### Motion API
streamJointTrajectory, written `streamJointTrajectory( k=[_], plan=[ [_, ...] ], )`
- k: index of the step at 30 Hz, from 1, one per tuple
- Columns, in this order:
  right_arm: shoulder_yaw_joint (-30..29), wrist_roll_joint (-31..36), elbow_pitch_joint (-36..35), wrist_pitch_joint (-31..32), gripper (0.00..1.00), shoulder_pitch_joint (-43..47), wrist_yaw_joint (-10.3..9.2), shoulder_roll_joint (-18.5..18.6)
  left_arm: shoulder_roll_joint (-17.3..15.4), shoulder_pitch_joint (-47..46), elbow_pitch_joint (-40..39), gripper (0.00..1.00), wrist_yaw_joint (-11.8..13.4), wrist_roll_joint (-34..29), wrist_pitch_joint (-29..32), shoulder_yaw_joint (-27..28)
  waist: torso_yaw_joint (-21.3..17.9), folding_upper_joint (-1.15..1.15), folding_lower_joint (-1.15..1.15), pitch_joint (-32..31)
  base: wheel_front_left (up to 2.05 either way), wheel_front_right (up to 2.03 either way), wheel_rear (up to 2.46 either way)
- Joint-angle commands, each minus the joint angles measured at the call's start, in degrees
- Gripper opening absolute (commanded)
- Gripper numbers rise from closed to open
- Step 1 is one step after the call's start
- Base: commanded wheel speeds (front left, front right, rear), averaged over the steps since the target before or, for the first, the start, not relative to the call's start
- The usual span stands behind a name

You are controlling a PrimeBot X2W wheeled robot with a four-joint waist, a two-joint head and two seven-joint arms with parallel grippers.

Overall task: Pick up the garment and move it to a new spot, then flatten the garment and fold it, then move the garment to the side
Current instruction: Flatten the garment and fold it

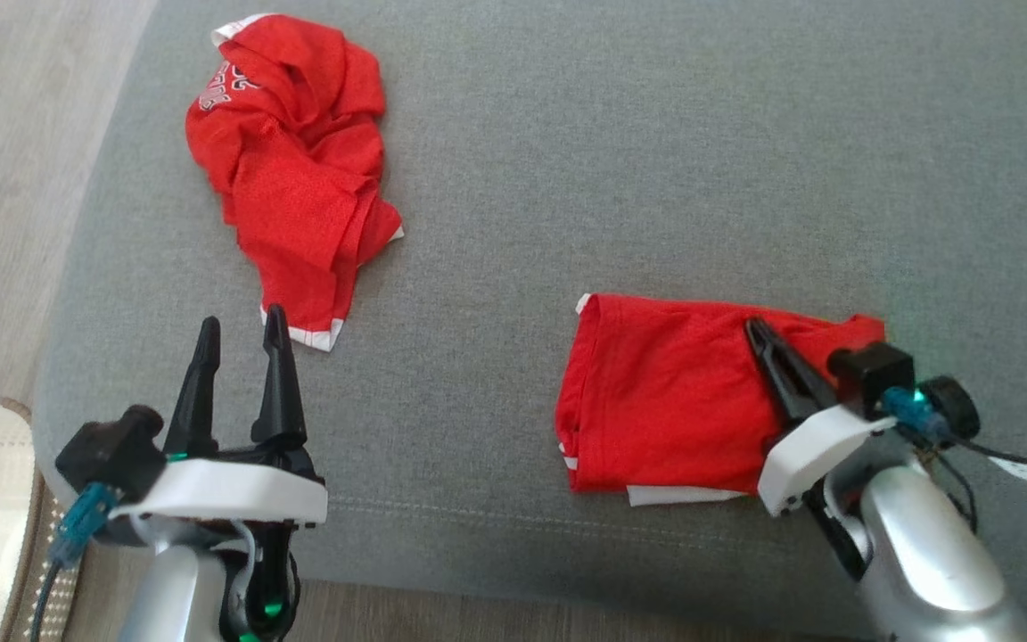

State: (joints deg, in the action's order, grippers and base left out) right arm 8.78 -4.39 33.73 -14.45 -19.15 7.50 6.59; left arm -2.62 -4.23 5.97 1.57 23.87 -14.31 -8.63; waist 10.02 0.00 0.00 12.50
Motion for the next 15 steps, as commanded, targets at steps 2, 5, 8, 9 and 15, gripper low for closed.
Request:
streamJointTrajectory(
  k=[2, 5, 8, 9, 15],
  plan=[
    [0.2, 0.6, 0.3, -0.5, 0.00, -0.9, -0.01, -0.7, -0.3, -2.9, -1.7, 1.00, 0.1, 0.0, -0.7, 1.7, -0.1, 0.00, 0.00, 0.4, 0.00, 0.00, 0.00],
    [-0.2, 0.2, 3.2, -0.5, 0.00, -2.3, -0.01, -1.3, -0.3, -3.3, -1.5, 1.00, 0.0, -0.1, -0.7, 1.8, -0.3, 0.00, 0.00, 0.6, 0.00, 0.00, 0.00],
    [0.0, 0.1, 6.2, -0.5, 0.00, -3.9, -0.01, -1.3, -0.3, -3.6, -1.4, 1.00, -0.1, -0.2, -0.7, 1.8, -0.7, 0.00, 0.00, 0.7, 0.00, 0.00, 0.00],
    [-0.1, -0.1, 6.7, -0.5, 0.00, -4.3, -0.01, -1.3, -0.3, -3.7, -1.3, 1.00, -0.1, -0.2, -0.7, 1.8, -0.8, 0.00, 0.00, 0.7, 0.00, 0.00, 0.00],
    [-0.6, -2.8, 1.7, -0.5, 0.00, -4.7, -0.01, -1.8, -0.3, -3.4, -1.5, 1.00, -0.2, -0.4, -0.7, 2.5, -2.4, 0.00, 0.00, -0.1, 0.00, 0.00, 0.00]
  ],
)
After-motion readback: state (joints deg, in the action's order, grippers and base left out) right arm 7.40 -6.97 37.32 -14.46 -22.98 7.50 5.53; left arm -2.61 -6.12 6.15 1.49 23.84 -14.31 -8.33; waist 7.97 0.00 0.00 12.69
